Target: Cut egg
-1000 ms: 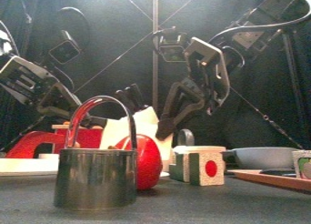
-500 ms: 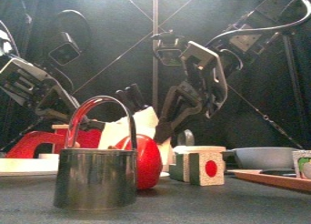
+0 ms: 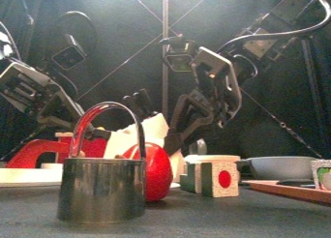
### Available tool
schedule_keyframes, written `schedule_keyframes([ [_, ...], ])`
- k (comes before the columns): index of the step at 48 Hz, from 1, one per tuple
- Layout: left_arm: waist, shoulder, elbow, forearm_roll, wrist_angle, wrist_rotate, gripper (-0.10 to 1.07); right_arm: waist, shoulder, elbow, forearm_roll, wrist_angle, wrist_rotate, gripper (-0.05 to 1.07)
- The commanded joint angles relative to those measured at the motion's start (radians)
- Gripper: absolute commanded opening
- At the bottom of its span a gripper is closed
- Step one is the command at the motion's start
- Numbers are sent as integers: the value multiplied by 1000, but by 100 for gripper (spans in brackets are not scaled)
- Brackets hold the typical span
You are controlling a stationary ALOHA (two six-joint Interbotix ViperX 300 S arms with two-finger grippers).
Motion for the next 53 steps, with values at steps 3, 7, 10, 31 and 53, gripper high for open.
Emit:
schedule_keyframes([
  [3,3,9,-5,-5,3,-2,39,-5,-14,-8,2,-2,5,36],
  [7,3,15,-6,-5,3,-2,39,-5,-11,-9,2,-2,5,36],
  [10,3,18,-9,-5,3,-2,39,-5,-9,-9,2,-2,5,36],
  [31,3,31,-15,-5,3,2,39,-8,-5,-6,11,-3,3,36],
  [53,-21,-94,-28,11,3,3,39,-9,-94,-2,-9,3,0,36],
])
